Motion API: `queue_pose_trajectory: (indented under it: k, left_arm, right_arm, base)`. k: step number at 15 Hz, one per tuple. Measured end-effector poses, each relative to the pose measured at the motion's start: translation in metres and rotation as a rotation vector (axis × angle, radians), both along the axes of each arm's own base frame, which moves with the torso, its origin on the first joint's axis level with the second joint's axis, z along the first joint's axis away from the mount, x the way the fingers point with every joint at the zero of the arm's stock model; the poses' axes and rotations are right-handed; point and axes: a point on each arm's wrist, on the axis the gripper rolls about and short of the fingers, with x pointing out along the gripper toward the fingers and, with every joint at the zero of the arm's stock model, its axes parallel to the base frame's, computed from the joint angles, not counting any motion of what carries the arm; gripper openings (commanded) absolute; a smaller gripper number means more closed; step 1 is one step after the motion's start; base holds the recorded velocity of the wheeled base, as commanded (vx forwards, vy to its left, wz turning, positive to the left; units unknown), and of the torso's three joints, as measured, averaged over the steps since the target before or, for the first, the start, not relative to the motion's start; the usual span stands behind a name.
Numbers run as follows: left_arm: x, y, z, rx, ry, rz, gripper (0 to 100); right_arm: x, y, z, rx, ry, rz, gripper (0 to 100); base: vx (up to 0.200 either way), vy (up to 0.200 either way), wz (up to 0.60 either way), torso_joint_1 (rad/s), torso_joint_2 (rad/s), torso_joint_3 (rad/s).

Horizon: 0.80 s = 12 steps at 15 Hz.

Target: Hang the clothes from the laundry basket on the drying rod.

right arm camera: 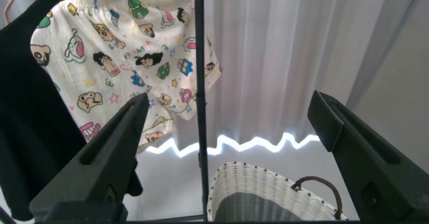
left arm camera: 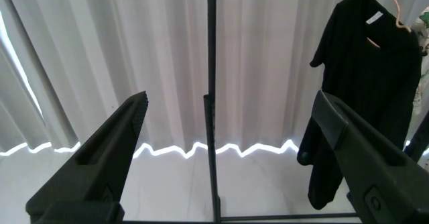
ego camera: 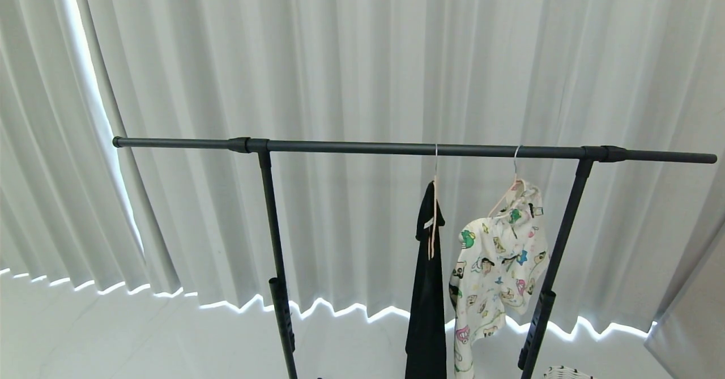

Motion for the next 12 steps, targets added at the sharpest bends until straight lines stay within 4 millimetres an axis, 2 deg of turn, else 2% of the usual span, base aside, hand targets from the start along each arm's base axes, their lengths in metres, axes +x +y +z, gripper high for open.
queue_pose_trajectory:
  k: [12]
  left_arm:
    - [0.0000, 0.0000, 0.0001, 0.000, 0.000, 0.000, 100]
  right_arm:
    - [0.0000, 0.0000, 0.0000, -0.004, 0.000, 0.000, 100]
  base:
    - [0.000, 0.000, 0.00, 0.000, 0.00, 0.000]
